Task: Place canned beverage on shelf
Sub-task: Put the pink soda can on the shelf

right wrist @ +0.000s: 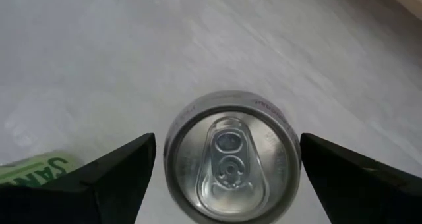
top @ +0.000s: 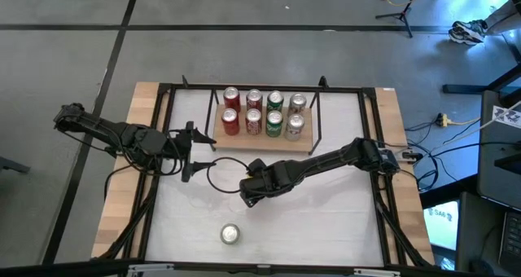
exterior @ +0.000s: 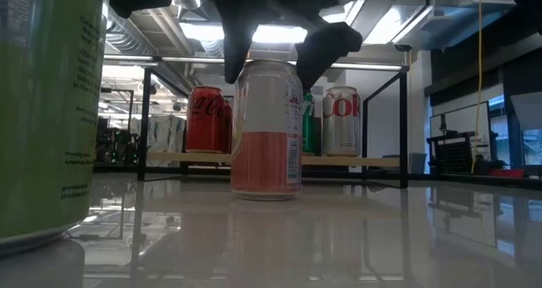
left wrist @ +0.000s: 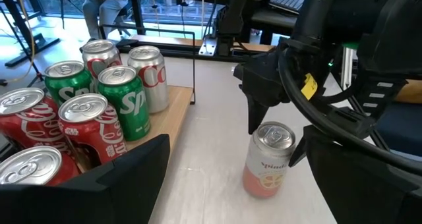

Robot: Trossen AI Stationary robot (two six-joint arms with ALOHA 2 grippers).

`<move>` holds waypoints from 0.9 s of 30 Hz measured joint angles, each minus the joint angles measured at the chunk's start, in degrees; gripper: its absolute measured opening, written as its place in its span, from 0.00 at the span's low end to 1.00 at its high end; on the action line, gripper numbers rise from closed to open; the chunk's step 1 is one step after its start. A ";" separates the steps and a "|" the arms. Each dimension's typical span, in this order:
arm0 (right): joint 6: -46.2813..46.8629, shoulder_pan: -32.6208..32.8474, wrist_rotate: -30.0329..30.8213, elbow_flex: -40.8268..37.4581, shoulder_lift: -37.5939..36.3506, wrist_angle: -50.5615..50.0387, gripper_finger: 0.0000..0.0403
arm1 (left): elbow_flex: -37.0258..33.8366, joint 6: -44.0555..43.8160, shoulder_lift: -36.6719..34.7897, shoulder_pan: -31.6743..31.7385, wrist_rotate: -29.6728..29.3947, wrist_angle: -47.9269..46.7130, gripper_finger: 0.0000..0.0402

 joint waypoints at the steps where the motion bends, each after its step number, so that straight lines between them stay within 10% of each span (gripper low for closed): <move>1: -0.01 0.00 -0.23 0.00 0.00 0.00 0.91 | 0.00 0.00 0.00 0.02 0.00 0.00 0.87; 27: -2.51 -0.02 -0.47 -4.13 -0.02 2.45 0.78 | 0.00 0.00 0.02 0.02 0.01 0.02 0.87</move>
